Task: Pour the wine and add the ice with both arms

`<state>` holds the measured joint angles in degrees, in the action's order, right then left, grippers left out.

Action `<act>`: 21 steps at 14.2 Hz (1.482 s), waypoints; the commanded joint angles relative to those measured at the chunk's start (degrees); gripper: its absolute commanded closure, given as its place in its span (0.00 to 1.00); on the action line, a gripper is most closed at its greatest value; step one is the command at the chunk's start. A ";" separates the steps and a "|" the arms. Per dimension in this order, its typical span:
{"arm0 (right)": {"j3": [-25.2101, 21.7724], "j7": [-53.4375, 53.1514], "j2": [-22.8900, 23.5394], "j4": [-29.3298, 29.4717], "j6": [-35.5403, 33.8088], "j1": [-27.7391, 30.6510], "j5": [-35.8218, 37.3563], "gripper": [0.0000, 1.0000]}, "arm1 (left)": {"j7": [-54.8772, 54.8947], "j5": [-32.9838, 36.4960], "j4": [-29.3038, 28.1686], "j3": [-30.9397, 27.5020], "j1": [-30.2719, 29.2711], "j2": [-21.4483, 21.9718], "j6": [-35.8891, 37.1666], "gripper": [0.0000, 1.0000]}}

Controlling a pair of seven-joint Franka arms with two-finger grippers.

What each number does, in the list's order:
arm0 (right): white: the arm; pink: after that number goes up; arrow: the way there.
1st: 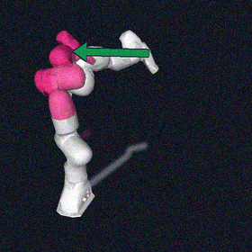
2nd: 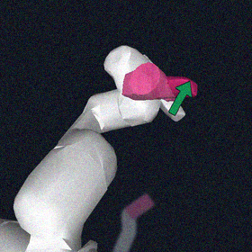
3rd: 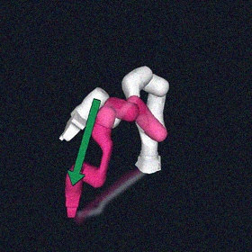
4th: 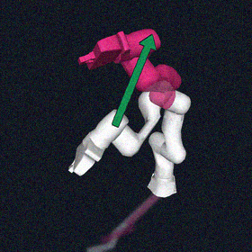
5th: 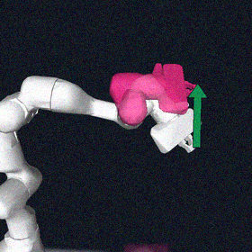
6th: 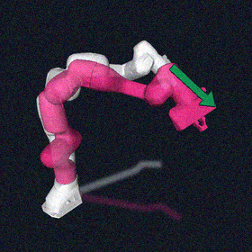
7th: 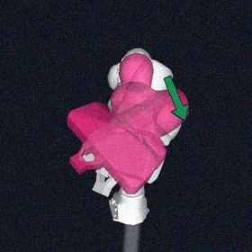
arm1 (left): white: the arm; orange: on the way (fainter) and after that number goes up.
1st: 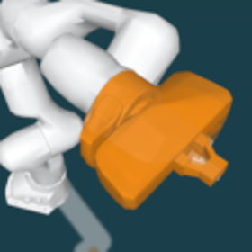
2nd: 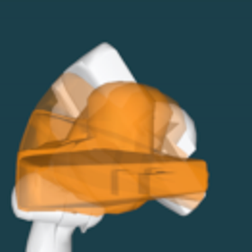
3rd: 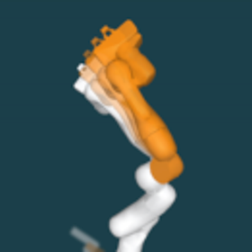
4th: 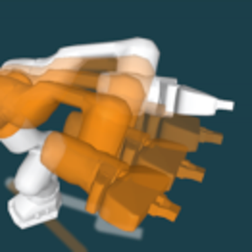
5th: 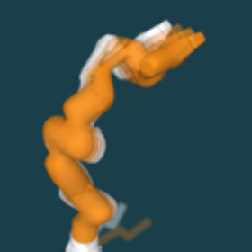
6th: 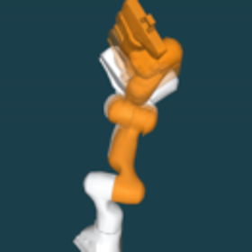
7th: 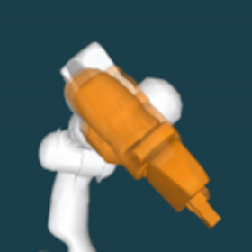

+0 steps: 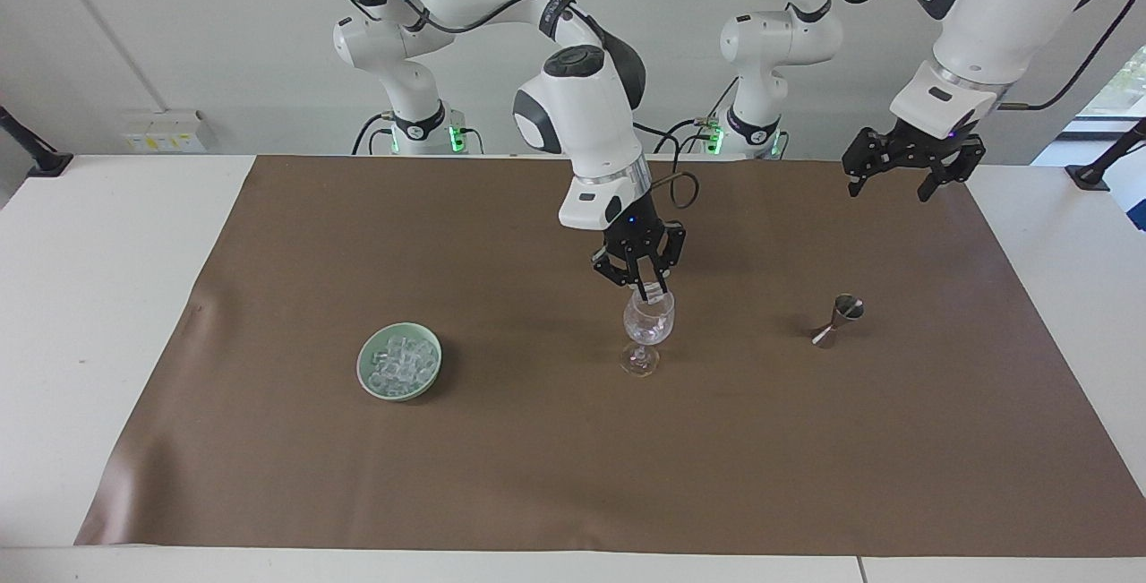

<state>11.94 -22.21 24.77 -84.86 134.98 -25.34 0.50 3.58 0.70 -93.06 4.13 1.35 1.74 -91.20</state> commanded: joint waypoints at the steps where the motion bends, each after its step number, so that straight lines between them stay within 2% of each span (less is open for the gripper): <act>1: 0.45 -2.40 1.07 1.37 0.55 0.02 2.14 0.88 | -0.95 -2.37 -1.86 -1.66 1.02 1.95 0.06 0.00; 9: 0.45 -4.50 1.07 1.37 0.55 0.02 2.14 0.74 | -0.07 -2.46 -0.28 -1.58 -0.29 1.86 -0.12 0.00; 21: 0.45 -4.68 1.07 1.37 0.55 0.02 2.05 0.70 | -0.42 -2.46 0.07 -1.66 -0.21 4.23 1.82 0.00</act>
<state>11.94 -24.61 24.79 -84.83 134.98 -25.36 1.30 3.51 -1.20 -92.58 2.75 1.15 4.17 -90.73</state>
